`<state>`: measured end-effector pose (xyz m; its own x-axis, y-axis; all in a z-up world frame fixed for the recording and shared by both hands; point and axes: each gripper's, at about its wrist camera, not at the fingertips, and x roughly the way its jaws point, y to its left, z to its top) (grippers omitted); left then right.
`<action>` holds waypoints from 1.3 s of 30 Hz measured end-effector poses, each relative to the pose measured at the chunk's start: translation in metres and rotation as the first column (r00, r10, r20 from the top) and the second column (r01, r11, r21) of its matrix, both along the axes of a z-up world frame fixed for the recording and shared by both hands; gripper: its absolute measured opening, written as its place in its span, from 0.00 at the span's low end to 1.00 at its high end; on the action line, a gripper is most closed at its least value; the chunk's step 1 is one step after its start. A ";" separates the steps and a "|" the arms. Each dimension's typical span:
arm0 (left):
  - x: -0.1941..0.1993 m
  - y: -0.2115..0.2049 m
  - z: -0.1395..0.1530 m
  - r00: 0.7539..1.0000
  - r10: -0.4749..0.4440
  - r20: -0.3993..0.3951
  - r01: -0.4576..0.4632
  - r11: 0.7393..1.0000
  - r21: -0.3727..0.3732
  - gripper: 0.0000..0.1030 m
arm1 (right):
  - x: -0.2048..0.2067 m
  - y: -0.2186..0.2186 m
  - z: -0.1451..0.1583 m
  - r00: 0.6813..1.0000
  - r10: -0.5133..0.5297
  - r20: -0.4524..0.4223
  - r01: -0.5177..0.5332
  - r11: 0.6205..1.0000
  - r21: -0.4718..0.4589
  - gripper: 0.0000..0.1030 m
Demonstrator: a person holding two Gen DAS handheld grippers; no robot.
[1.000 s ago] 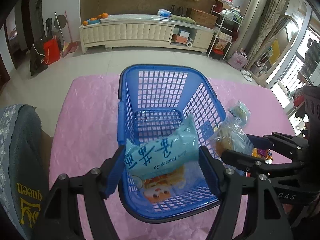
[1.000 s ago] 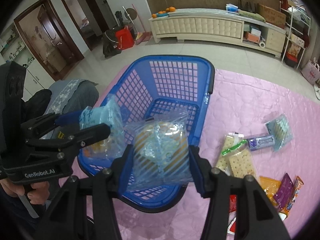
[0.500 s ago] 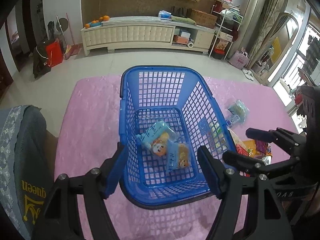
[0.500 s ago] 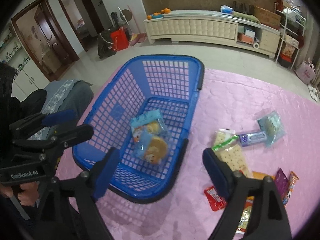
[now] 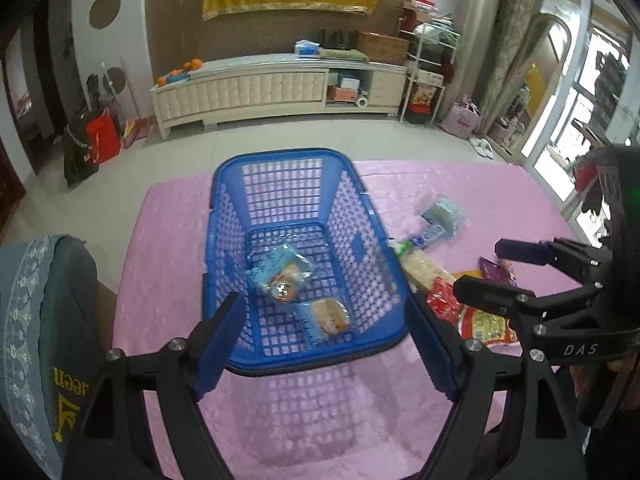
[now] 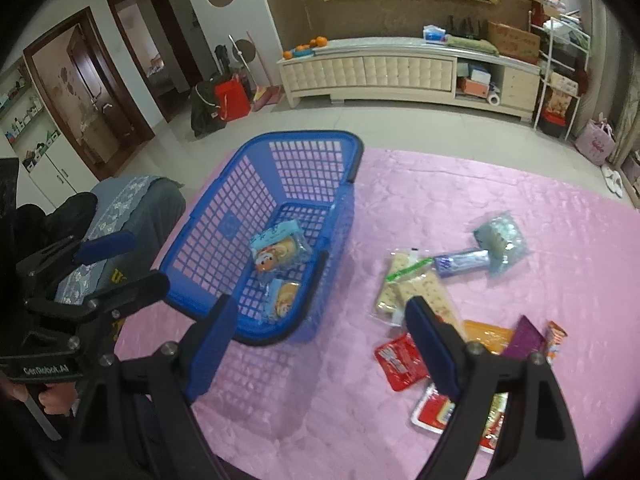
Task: Organize snacks
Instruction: 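Withdraw both grippers from the basket back over the snack pile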
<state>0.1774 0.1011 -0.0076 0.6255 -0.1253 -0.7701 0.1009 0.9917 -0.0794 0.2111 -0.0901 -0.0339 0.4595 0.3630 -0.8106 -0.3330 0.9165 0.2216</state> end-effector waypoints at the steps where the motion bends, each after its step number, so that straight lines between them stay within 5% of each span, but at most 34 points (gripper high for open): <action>1: -0.003 -0.007 0.002 1.000 -0.010 0.005 0.010 1.000 0.012 0.79 | -0.003 -0.005 0.003 1.000 -0.001 0.006 0.001 1.000 -0.001 0.86; 11: -0.010 -0.081 0.003 0.991 -0.134 0.022 0.133 0.990 0.050 0.80 | -0.027 -0.078 0.013 0.993 -0.107 0.046 0.108 0.994 -0.019 0.86; 21: -0.006 -0.161 -0.023 0.964 -0.267 -0.021 0.267 0.961 0.074 0.80 | -0.044 -0.141 -0.011 0.984 -0.179 -0.003 0.179 0.984 -0.023 0.86; 30: -0.014 -0.187 -0.056 0.953 -0.293 -0.079 0.299 0.952 0.068 0.80 | -0.056 -0.176 -0.042 0.984 -0.176 -0.027 0.174 0.984 -0.041 0.86; 36: -0.027 -0.194 -0.079 0.953 -0.284 -0.107 0.292 0.955 0.059 0.80 | -0.066 -0.190 -0.056 0.994 -0.110 0.019 0.109 0.992 0.058 0.86; 39: -0.035 -0.198 -0.089 0.952 -0.288 -0.107 0.297 0.952 0.074 0.80 | -0.067 -0.183 -0.063 0.997 -0.038 0.062 0.039 0.999 -0.023 0.86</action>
